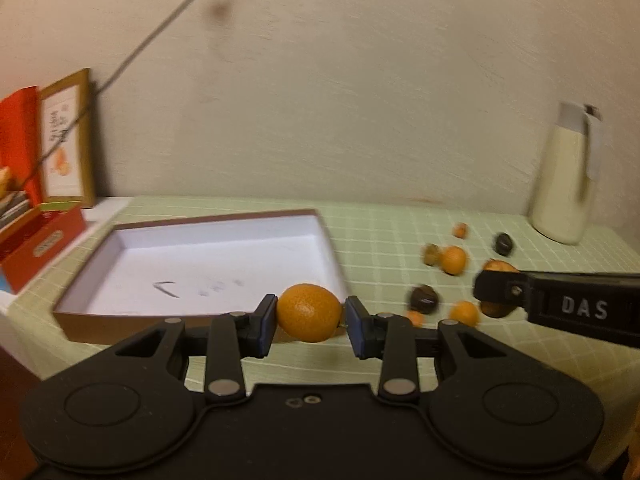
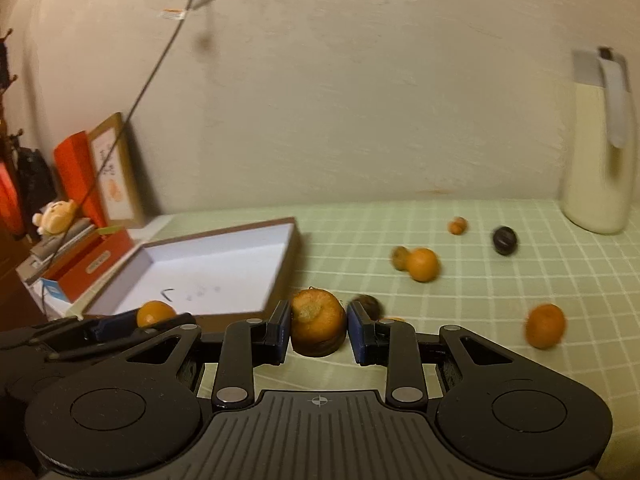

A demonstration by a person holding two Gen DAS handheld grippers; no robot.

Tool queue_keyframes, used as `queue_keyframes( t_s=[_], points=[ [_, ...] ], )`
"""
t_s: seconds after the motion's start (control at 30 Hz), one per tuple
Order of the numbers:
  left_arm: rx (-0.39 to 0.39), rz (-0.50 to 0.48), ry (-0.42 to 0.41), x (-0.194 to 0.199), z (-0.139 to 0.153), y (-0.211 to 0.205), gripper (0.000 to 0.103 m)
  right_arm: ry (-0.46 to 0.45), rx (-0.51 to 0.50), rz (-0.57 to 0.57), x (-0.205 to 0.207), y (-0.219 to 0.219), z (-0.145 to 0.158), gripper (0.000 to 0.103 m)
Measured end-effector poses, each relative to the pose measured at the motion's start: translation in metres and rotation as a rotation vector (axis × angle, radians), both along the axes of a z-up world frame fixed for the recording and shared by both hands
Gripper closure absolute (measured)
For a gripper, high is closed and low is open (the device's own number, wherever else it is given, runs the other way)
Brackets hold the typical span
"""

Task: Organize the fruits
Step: 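Carry both fruits over the white box and open both tools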

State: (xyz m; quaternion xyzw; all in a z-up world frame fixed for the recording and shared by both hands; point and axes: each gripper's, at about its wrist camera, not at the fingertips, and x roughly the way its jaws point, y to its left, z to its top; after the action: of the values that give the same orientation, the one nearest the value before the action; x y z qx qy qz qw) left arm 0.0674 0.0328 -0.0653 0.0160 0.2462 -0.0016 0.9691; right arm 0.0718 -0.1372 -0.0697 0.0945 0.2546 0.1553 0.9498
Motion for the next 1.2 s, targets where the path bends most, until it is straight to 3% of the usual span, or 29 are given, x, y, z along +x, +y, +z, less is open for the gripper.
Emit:
queue_keyframes(
  t_s=[0.3, 0.67, 1.2],
  points=[
    [0.022, 0.137, -0.04, 0.009, 0.013, 0.063, 0.076, -0.031, 0.018, 0.075, 0.017, 0.039, 0.008, 0.072],
    [0.068, 0.218, -0.054, 0.027, 0.018, 0.114, 0.076, -0.054, 0.003, 0.121, 0.048, 0.078, 0.01, 0.072],
    [0.032, 0.289, 0.097, 0.08, -0.023, 0.168, 0.076, 0.039, -0.074, 0.092, 0.122, 0.108, -0.033, 0.072]
  ],
)
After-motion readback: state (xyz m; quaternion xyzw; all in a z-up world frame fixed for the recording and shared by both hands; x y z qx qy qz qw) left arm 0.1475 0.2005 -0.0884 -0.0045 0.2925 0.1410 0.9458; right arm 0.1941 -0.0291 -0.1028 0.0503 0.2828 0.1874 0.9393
